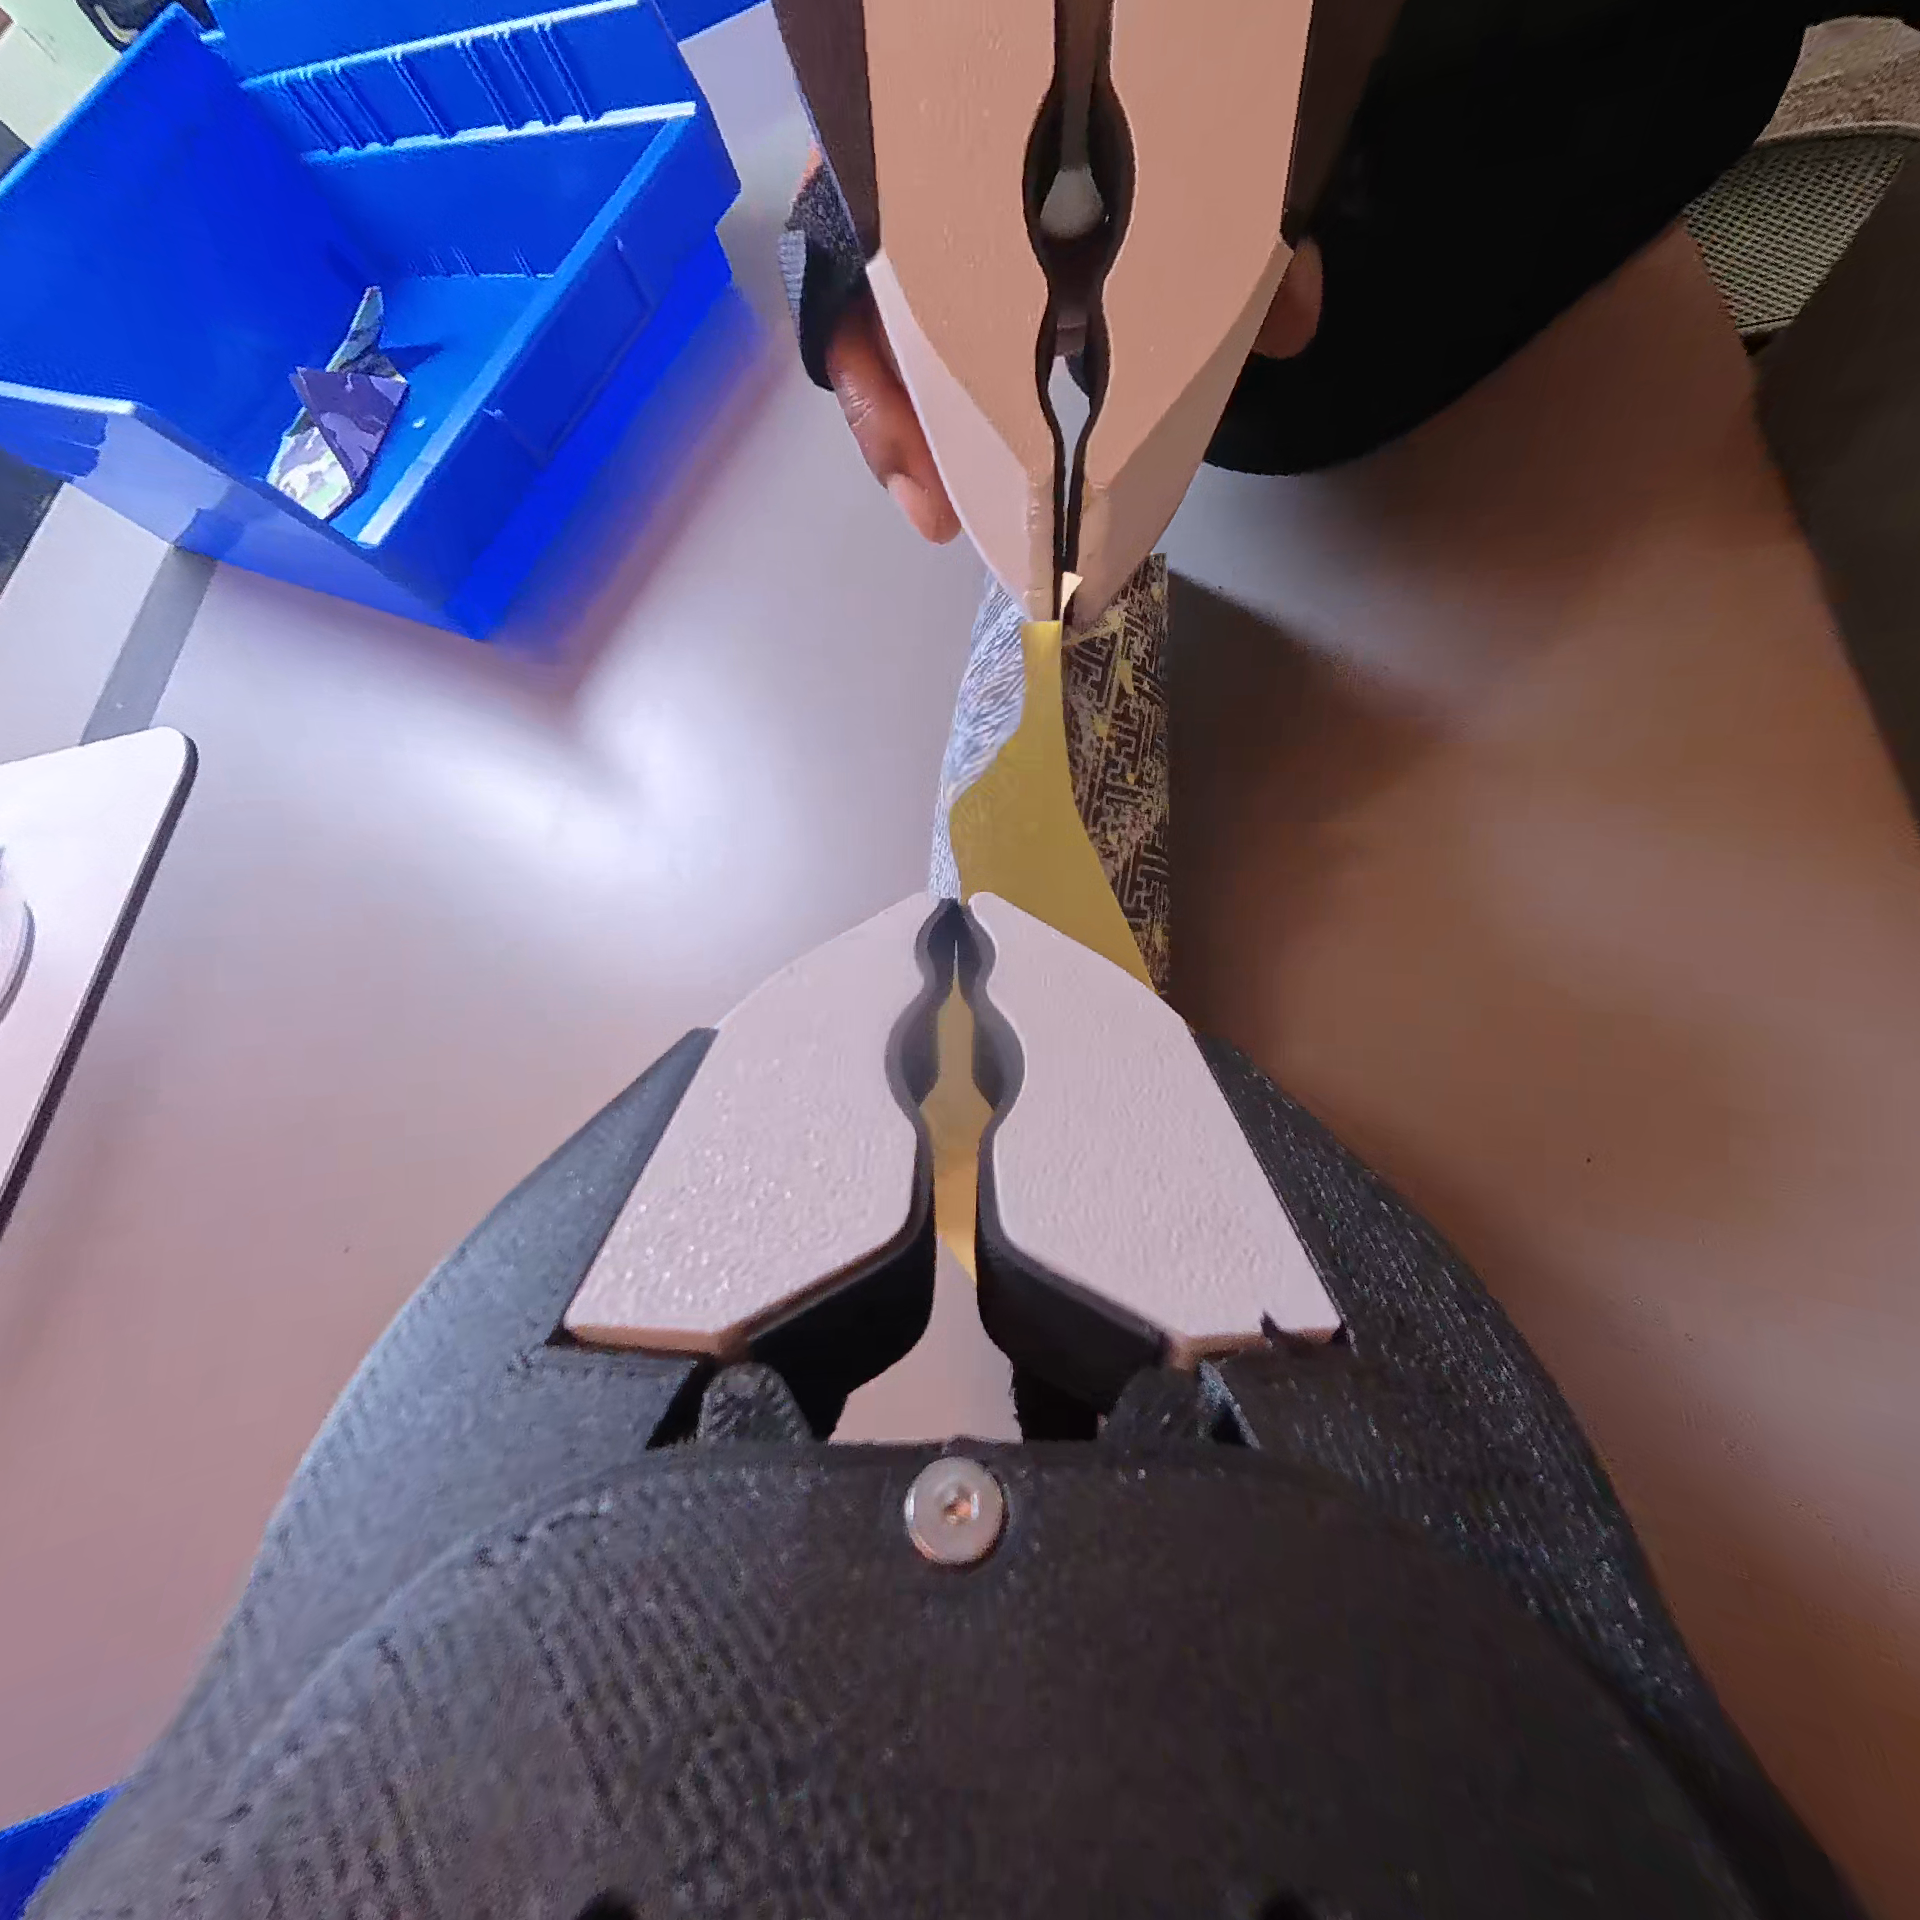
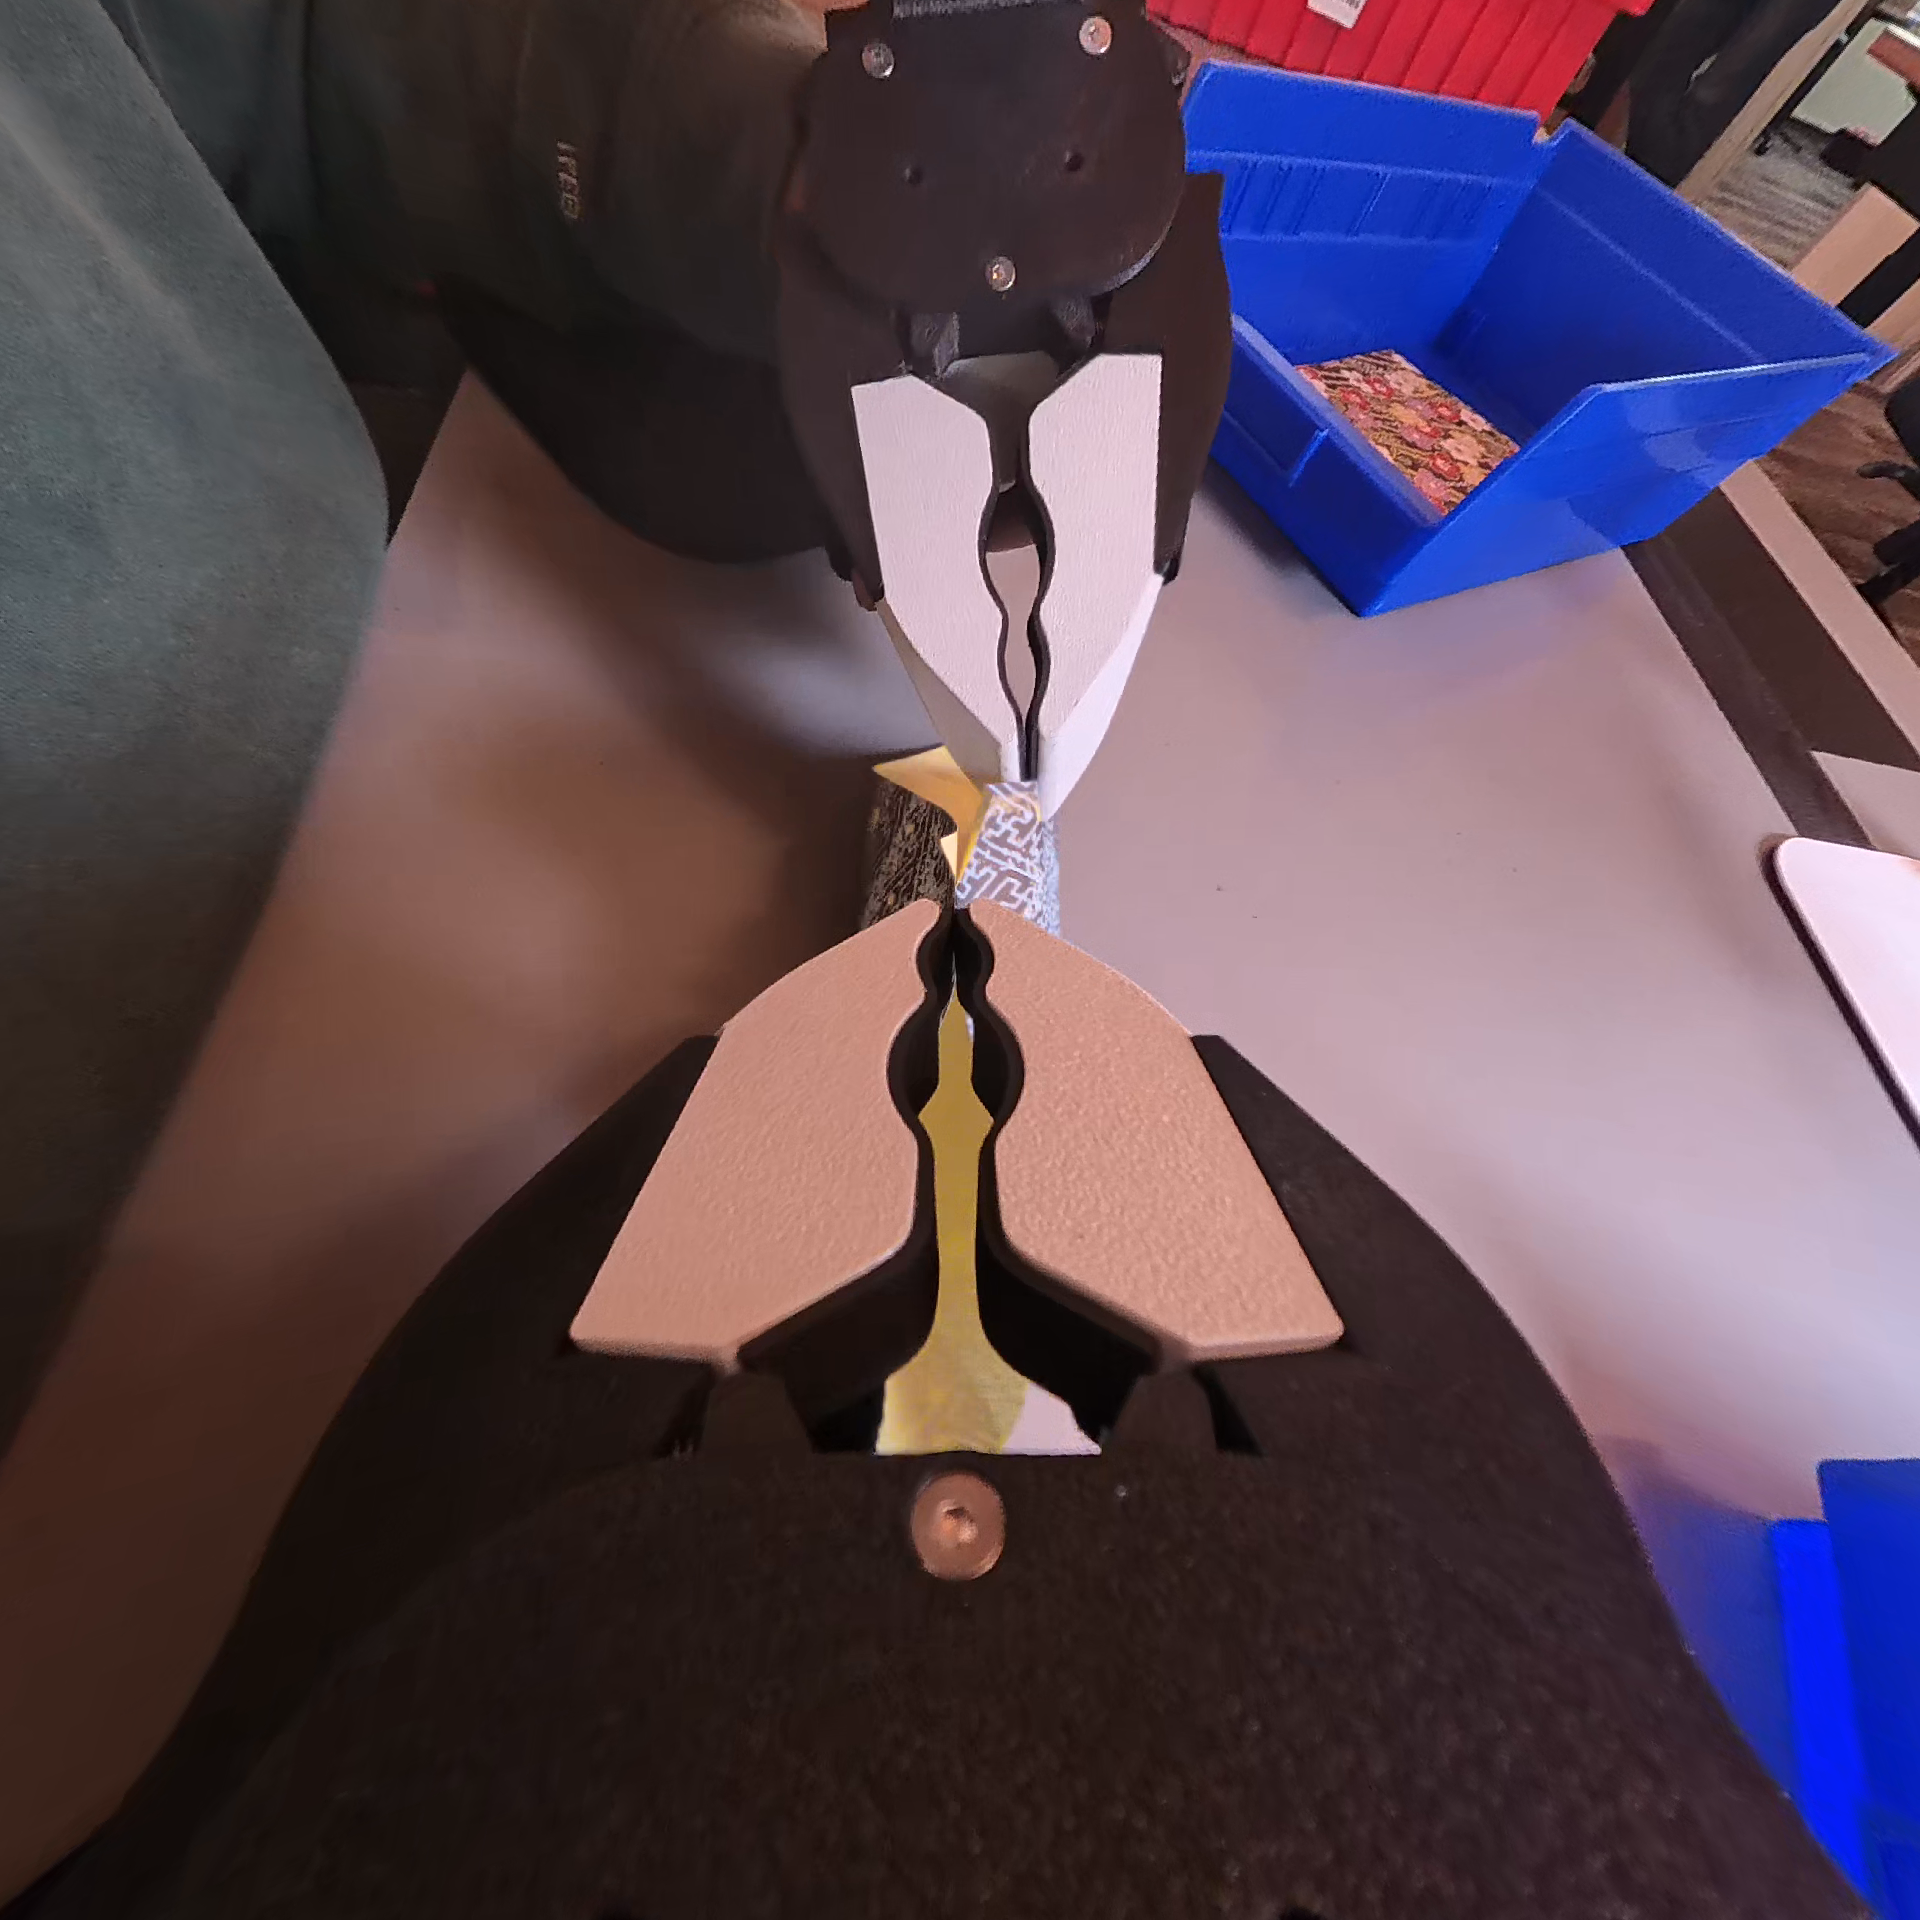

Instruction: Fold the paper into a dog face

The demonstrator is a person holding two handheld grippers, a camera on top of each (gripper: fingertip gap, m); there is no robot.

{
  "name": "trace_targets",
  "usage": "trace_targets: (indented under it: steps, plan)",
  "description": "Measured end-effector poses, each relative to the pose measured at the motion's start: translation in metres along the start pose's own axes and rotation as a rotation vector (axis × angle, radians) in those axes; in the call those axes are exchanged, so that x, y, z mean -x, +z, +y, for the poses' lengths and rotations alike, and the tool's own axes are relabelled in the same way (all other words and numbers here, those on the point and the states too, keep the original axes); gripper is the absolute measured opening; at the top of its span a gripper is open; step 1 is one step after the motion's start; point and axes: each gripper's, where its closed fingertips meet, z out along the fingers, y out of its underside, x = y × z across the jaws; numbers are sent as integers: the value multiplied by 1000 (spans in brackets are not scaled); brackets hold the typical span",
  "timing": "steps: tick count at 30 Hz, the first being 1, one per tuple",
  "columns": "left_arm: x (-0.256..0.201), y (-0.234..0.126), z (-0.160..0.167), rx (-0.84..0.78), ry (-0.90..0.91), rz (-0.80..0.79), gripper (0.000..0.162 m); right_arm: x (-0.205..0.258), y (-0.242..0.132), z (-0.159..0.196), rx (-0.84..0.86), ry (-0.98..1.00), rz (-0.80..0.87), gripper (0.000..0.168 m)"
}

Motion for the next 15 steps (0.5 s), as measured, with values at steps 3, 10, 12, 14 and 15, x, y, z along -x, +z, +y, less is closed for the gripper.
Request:
trace_targets:
  steps: [3, 10, 12, 14, 15]
  plan:
    - [-3, 2, -1, 17, -10, 9, 0, 0, 0, 0, 1, 0, 5, 0]
    - [-13, 2, -5, 3, -6, 40, 0, -5, -1, 2, 9, 20, 23, 0]
    - [-16, 2, -7, -6, -5, 50, 0, -6, -2, 4, 12, 26, 25, 0]
    - [-21, 2, -8, -17, 3, 66, 0, -7, -3, 6, 14, 28, 27, 1]
    - [-24, 2, -9, -20, 11, 74, 0, -7, -3, 6, 14, 30, 27, 1]
